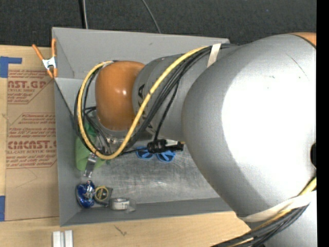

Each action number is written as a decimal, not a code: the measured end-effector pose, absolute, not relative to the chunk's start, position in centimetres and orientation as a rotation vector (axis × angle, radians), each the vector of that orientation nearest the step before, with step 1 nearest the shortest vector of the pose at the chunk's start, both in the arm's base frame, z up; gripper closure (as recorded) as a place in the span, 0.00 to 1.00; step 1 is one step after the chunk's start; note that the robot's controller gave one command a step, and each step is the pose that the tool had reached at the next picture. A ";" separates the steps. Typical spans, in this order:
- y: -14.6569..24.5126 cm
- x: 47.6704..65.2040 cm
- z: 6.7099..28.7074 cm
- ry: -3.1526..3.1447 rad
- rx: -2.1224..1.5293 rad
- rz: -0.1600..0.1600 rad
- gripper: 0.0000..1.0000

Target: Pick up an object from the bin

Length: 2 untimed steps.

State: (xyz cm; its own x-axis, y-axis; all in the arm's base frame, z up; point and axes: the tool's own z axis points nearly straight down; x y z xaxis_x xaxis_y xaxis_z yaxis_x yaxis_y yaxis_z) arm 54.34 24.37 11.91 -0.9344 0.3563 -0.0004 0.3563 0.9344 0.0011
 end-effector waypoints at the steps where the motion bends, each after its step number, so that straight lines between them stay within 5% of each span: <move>1: 23.8 56.2 7.1 3.059 0.703 0.003 0.00; 2: 23.9 56.3 7.4 3.060 0.701 0.003 0.00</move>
Offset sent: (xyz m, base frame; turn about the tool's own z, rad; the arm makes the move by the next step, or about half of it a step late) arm 0.0177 -0.0067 -0.0491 0.0883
